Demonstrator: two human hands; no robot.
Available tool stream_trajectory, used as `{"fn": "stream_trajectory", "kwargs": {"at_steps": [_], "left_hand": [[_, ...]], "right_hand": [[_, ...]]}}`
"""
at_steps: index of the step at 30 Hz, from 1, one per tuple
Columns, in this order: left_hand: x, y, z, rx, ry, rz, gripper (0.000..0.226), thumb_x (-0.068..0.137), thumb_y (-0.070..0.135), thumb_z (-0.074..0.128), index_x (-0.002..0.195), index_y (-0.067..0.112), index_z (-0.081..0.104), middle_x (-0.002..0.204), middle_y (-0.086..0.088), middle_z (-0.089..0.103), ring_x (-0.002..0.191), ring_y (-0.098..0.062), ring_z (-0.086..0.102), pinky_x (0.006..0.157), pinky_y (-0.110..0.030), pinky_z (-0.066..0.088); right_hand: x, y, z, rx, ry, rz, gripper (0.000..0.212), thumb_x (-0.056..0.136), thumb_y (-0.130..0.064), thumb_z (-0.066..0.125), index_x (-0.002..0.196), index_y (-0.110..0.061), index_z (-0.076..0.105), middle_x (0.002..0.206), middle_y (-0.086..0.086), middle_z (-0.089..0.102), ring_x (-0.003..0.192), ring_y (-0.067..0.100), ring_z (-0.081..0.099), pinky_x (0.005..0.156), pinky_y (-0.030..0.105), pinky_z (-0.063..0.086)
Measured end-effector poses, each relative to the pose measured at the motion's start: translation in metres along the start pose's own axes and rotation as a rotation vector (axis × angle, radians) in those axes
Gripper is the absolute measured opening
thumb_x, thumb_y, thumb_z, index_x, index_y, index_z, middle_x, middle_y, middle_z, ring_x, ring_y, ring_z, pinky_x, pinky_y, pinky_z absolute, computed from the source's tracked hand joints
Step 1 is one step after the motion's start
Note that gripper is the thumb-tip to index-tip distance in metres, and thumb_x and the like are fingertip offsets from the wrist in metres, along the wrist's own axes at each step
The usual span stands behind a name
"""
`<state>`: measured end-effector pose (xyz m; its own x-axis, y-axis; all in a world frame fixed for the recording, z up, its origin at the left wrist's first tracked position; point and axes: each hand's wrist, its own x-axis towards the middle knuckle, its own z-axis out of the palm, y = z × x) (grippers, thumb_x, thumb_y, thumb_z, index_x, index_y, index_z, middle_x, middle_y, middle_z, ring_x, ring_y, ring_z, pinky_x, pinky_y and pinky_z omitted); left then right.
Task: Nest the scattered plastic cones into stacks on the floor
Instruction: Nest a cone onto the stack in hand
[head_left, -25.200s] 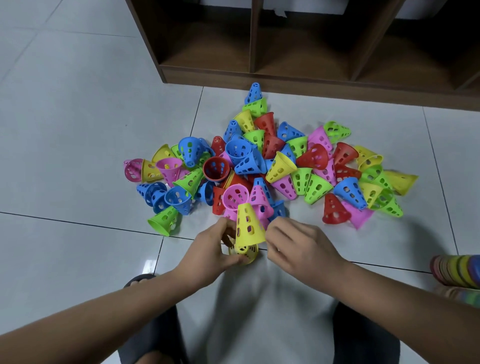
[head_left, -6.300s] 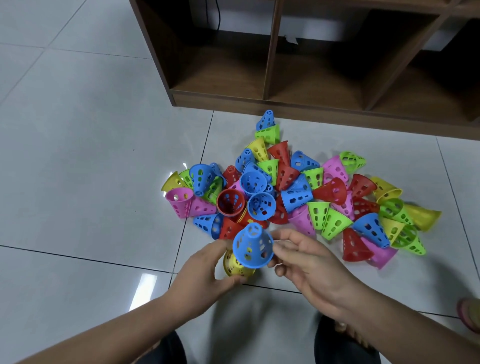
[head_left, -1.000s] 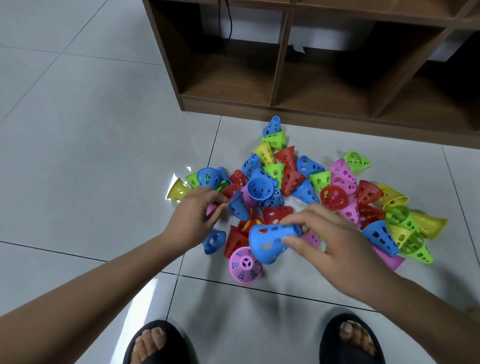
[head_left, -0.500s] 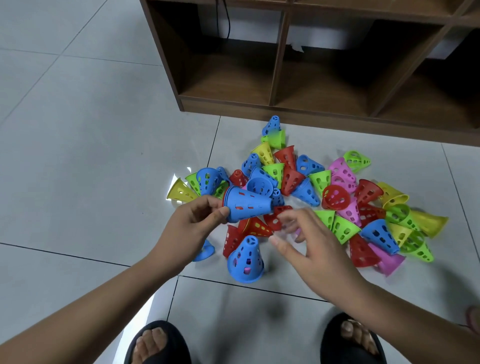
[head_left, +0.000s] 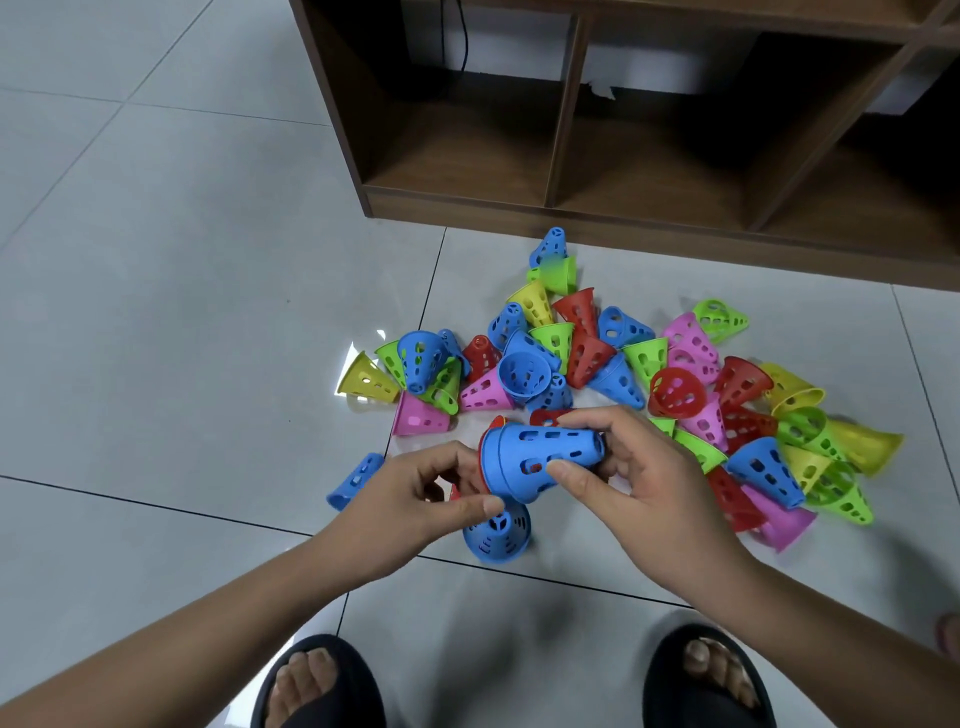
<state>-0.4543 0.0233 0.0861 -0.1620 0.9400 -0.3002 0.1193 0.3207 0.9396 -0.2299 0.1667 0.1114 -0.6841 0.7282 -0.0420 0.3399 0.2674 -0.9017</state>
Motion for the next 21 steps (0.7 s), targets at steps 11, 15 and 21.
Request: {"fn": "stream_trajectory", "kwargs": {"at_steps": [11, 15, 21], "left_hand": [[-0.017, -0.006, -0.013, -0.075, -0.051, -0.051, 0.014, 0.106, 0.02, 0.066, 0.111, 0.009, 0.073, 0.106, -0.009, 0.073, 0.103, -0.019, 0.067, 0.095, -0.031, 0.052], [-0.018, 0.013, -0.011, -0.045, 0.015, 0.023, 0.024, 0.107, 0.023, 0.057, 0.098, 0.008, 0.073, 0.089, 0.003, 0.071, 0.084, -0.002, 0.063, 0.082, -0.014, 0.047], [-0.026, 0.011, -0.008, 0.332, -0.082, 0.179, 0.036, 0.115, 0.034, 0.043, 0.094, 0.015, 0.064, 0.095, 0.004, 0.055, 0.091, -0.02, 0.057, 0.085, -0.039, 0.049]], "right_hand": [[-0.013, -0.019, 0.0, -0.262, -0.072, -0.289, 0.035, 0.091, -0.021, 0.084, 0.124, -0.025, 0.073, 0.115, -0.014, 0.059, 0.083, 0.003, 0.055, 0.075, 0.016, 0.047], [-0.015, -0.032, -0.006, -0.278, -0.019, -0.352, 0.036, 0.088, -0.022, 0.087, 0.122, -0.02, 0.074, 0.114, -0.01, 0.063, 0.086, -0.001, 0.056, 0.074, 0.015, 0.048], [-0.02, -0.038, -0.008, -0.306, 0.019, -0.415, 0.037, 0.088, -0.024, 0.086, 0.12, -0.013, 0.074, 0.113, -0.006, 0.066, 0.094, -0.007, 0.056, 0.077, 0.015, 0.048]]}}
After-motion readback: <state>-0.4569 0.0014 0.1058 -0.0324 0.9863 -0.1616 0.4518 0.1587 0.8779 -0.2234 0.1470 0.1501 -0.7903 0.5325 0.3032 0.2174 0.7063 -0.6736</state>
